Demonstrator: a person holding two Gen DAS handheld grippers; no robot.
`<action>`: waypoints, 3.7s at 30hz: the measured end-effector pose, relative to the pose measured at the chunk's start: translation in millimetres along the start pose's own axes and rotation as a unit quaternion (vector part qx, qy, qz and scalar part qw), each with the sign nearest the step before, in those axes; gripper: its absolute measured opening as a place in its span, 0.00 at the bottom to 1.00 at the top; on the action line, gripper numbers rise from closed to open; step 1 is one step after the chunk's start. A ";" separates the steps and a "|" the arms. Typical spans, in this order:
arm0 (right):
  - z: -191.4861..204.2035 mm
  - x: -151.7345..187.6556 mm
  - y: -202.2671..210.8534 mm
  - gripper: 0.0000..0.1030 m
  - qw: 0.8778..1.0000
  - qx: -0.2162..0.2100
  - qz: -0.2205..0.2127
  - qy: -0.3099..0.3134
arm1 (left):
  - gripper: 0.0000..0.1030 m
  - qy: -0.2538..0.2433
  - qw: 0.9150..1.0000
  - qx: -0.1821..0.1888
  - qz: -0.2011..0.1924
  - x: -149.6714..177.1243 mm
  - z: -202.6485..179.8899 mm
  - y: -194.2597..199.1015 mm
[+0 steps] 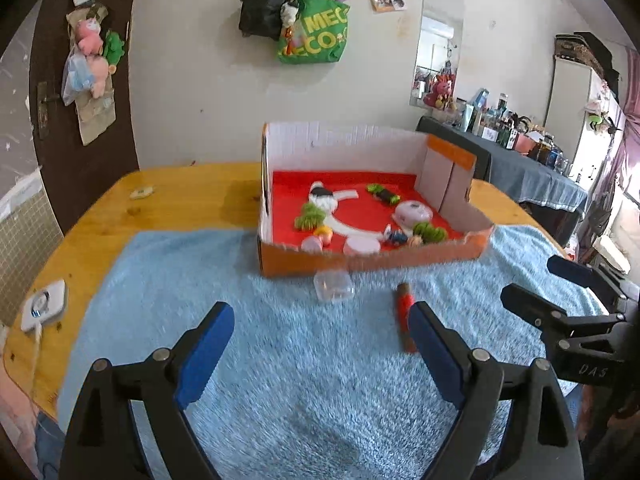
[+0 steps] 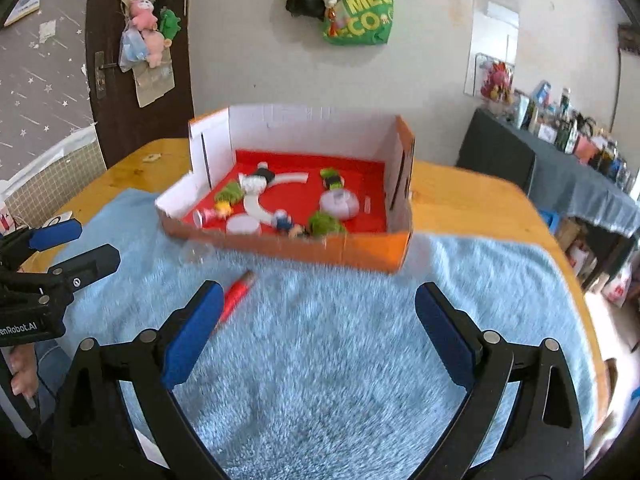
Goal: Organize objects
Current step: 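Withdraw both grippers from the box back over the towel, then move the right gripper to the red cylinder while the left approaches the clear container, then grasp the red cylinder with the right gripper while the left grasps the clear container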
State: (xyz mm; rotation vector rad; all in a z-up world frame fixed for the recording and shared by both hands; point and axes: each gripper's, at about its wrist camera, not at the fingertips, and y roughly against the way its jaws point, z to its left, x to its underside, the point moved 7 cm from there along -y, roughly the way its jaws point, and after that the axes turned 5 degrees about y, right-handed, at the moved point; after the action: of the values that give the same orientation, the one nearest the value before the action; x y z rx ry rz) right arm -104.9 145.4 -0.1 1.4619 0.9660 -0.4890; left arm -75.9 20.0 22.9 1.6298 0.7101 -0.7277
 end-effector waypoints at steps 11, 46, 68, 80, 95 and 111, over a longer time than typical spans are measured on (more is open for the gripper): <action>-8.8 35.9 -22.6 0.95 0.999 0.015 0.023 -0.019 | 0.88 0.017 0.999 0.000 0.043 43.7 1.3 -35.5; 45.1 19.2 -77.2 0.95 0.990 -0.055 0.118 0.047 | 0.88 0.021 0.998 -0.001 0.062 11.4 38.1 -55.0; 31.2 9.9 -88.8 0.86 0.974 -0.146 0.127 0.113 | 0.80 0.015 0.990 0.025 0.137 -8.7 6.8 -113.4; 45.3 4.9 -90.4 0.23 0.970 -0.169 0.109 0.138 | 0.51 0.006 0.991 0.031 0.132 -9.2 2.3 -112.2; 44.4 -4.0 -63.4 0.13 0.973 -0.183 0.080 0.114 | 0.35 0.002 0.991 0.070 0.111 -9.4 -8.0 -82.0; 43.5 -18.6 -40.2 0.13 0.976 -0.179 0.057 0.108 | 0.35 -0.016 0.993 0.089 0.078 -22.3 -18.2 -52.1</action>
State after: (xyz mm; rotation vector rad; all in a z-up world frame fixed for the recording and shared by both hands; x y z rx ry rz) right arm -136.5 94.5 -16.4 1.2482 1.0715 -0.0646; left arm -128.8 44.7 11.3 1.8090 0.5008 -0.7178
